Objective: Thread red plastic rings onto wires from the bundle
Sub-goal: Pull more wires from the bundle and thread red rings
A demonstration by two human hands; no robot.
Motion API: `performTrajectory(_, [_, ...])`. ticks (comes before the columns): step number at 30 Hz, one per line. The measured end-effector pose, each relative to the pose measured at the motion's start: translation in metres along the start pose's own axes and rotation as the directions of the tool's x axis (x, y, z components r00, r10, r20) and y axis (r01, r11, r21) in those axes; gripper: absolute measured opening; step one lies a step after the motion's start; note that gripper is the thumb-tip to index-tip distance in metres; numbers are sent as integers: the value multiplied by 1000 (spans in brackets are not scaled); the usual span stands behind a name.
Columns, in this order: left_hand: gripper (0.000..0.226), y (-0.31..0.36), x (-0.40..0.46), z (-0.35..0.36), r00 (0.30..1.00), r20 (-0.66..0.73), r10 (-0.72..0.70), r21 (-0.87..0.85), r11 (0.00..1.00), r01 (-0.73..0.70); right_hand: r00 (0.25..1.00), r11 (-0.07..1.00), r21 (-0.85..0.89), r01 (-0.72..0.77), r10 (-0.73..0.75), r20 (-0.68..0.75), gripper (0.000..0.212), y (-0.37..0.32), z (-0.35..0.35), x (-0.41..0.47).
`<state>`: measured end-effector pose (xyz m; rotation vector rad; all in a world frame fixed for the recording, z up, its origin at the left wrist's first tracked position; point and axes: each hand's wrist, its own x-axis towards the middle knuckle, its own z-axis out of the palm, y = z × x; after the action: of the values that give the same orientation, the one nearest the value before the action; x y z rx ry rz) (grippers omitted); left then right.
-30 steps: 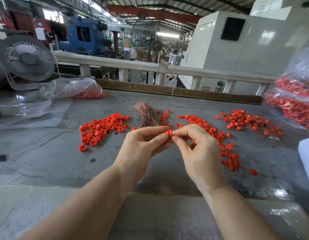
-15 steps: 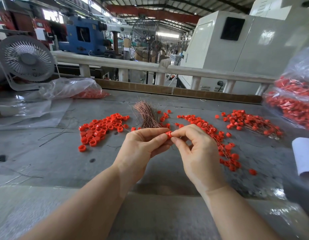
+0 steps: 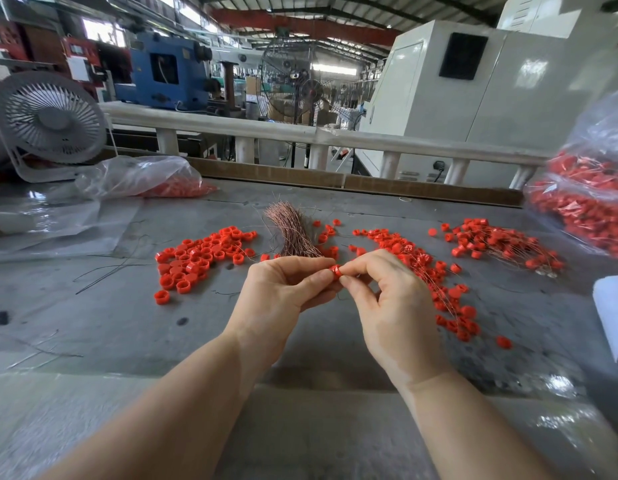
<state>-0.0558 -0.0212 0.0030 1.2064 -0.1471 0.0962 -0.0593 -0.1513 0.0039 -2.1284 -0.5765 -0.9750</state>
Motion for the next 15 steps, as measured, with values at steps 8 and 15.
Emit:
performTrajectory(8, [16, -1, -2, 1, 1000, -7, 18, 22, 1000, -18, 996, 995, -63, 83, -82, 21, 5, 0, 0, -2])
performTrajectory(15, [15, -2, -1, -1, 1000, -3, -16, 3, 1000, 16, 996, 996, -50, 75, -73, 52, 5, -2, 0, -2])
